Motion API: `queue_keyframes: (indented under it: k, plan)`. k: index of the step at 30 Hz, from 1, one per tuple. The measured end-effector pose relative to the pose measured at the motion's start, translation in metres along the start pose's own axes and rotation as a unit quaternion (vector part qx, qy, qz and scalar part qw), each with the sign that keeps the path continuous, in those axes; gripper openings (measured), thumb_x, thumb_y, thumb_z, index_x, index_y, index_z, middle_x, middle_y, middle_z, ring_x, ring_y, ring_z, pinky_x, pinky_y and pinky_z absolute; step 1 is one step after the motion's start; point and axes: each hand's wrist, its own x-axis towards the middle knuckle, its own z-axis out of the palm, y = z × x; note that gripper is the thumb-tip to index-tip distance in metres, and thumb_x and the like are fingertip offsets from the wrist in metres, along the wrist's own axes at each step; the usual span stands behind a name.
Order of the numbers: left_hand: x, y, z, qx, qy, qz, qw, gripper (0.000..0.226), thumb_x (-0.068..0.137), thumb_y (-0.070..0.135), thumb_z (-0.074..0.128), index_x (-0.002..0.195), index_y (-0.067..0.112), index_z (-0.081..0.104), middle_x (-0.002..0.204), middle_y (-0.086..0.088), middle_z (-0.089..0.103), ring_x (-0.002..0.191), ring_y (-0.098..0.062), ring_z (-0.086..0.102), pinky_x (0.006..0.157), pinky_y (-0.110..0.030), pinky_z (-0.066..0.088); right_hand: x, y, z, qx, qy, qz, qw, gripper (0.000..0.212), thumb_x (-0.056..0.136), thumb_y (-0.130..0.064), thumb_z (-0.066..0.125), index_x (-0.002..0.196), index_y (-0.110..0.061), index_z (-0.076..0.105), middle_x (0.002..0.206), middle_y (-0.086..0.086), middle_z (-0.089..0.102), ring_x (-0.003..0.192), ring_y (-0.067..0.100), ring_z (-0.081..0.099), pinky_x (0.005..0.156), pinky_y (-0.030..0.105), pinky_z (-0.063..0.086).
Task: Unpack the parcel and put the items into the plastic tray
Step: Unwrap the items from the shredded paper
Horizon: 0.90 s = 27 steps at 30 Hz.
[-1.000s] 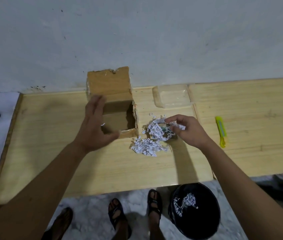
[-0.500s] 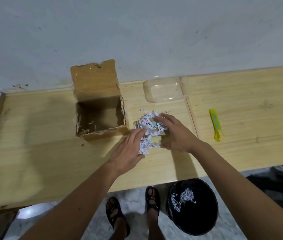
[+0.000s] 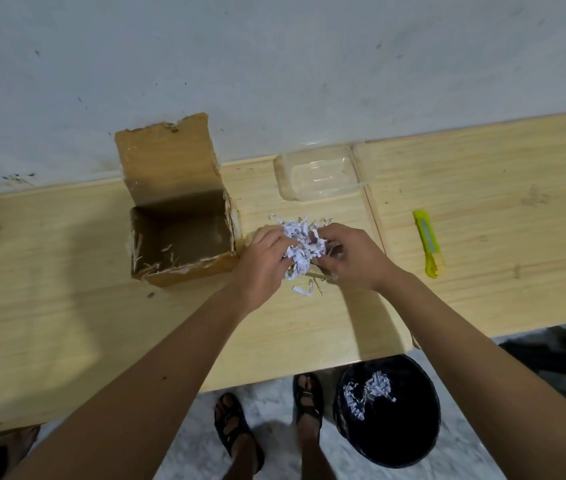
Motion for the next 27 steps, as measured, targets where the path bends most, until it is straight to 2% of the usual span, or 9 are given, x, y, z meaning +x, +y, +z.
queue_keyframes:
  k: [2, 5, 7, 10, 13, 16, 20, 23, 27]
  plan:
    - [0.006, 0.0, 0.001, -0.032, -0.01, -0.026, 0.999, 0.026, 0.094, 0.002, 0.07, 0.12, -0.002, 0.069, 0.116, -0.015, 0.064, 0.113, -0.026, 0.058, 0.102, -0.035, 0.047, 0.005, 0.001, -0.003, 0.012, 0.001, 0.011, 1.0, 0.028, 0.087, -0.015, 0.08, 0.114, -0.016, 0.071, 0.103, 0.001, 0.07, 0.092, 0.021, 0.069, 0.088, 0.043, 0.057]
    - [0.018, -0.003, 0.001, -0.068, 0.002, -0.052, 0.996, 0.032, 0.094, 0.0, 0.072, 0.126, -0.002, 0.067, 0.121, -0.014, 0.06, 0.114, -0.024, 0.061, 0.106, -0.017, 0.043, 0.013, 0.0, -0.008, 0.03, -0.005, 0.03, 0.999, 0.029, 0.087, -0.013, 0.078, 0.115, -0.017, 0.069, 0.096, -0.001, 0.073, 0.09, 0.019, 0.071, 0.087, 0.04, 0.058]
    - [0.028, -0.006, 0.002, -0.072, 0.014, -0.078, 0.994, 0.035, 0.094, 0.003, 0.072, 0.128, -0.001, 0.067, 0.123, -0.015, 0.061, 0.117, -0.029, 0.061, 0.107, -0.026, 0.046, 0.019, 0.0, -0.01, 0.034, -0.004, 0.041, 0.999, 0.032, 0.087, -0.012, 0.077, 0.117, -0.017, 0.068, 0.096, 0.001, 0.075, 0.089, 0.019, 0.072, 0.086, 0.037, 0.059]
    - [0.037, -0.006, 0.005, -0.083, 0.02, -0.125, 0.989, 0.035, 0.093, 0.01, 0.069, 0.126, 0.0, 0.067, 0.117, -0.017, 0.069, 0.109, -0.037, 0.066, 0.097, -0.047, 0.054, 0.025, 0.002, -0.012, 0.036, 0.004, 0.044, 0.998, 0.038, 0.087, -0.012, 0.077, 0.123, -0.019, 0.066, 0.099, 0.002, 0.074, 0.089, 0.02, 0.072, 0.084, 0.032, 0.058]
    - [0.042, -0.012, 0.008, -0.111, 0.003, -0.169, 0.979, 0.028, 0.094, 0.006, 0.072, 0.12, -0.003, 0.068, 0.107, -0.02, 0.075, 0.098, -0.04, 0.07, 0.088, -0.048, 0.056, 0.03, 0.005, -0.012, 0.033, 0.004, 0.048, 0.998, 0.032, 0.089, -0.015, 0.077, 0.119, -0.019, 0.068, 0.097, 0.003, 0.075, 0.088, 0.02, 0.072, 0.082, 0.03, 0.058]
    - [0.044, -0.021, 0.014, -0.113, -0.024, -0.205, 0.972, 0.023, 0.097, 0.014, 0.073, 0.113, -0.002, 0.069, 0.093, -0.021, 0.073, 0.084, -0.043, 0.067, 0.077, -0.053, 0.054, 0.035, 0.007, -0.012, 0.024, -0.002, 0.059, 0.998, 0.018, 0.091, -0.02, 0.076, 0.107, -0.022, 0.069, 0.087, 0.002, 0.074, 0.079, 0.017, 0.071, 0.076, 0.028, 0.056]
    - [0.045, -0.025, 0.016, -0.142, -0.046, -0.241, 0.959, 0.03, 0.095, 0.026, 0.072, 0.111, 0.0, 0.071, 0.096, -0.022, 0.074, 0.09, -0.045, 0.067, 0.081, -0.057, 0.055, 0.04, 0.009, -0.01, 0.008, -0.009, 0.064, 0.998, 0.015, 0.093, -0.022, 0.075, 0.088, -0.031, 0.064, 0.073, -0.001, 0.07, 0.06, 0.005, 0.063, 0.062, 0.025, 0.048]
    - [0.046, -0.024, 0.012, -0.166, -0.049, -0.261, 0.95, 0.044, 0.087, 0.041, 0.068, 0.108, 0.004, 0.073, 0.095, -0.019, 0.076, 0.092, -0.043, 0.07, 0.082, -0.056, 0.057, 0.041, 0.011, -0.007, 0.005, 0.0, 0.073, 0.997, 0.012, 0.091, -0.022, 0.076, 0.101, -0.016, 0.071, 0.088, 0.008, 0.075, 0.079, 0.024, 0.072, 0.075, 0.037, 0.058]
    - [0.041, -0.025, 0.012, -0.194, -0.048, -0.275, 0.94, 0.045, 0.084, 0.043, 0.075, 0.107, 0.005, 0.075, 0.098, -0.018, 0.078, 0.097, -0.043, 0.072, 0.088, -0.059, 0.058, 0.035, 0.01, -0.013, 0.045, 0.024, 0.073, 0.996, 0.02, 0.087, -0.022, 0.082, 0.104, -0.015, 0.075, 0.097, 0.003, 0.077, 0.089, 0.02, 0.074, 0.088, 0.041, 0.06]
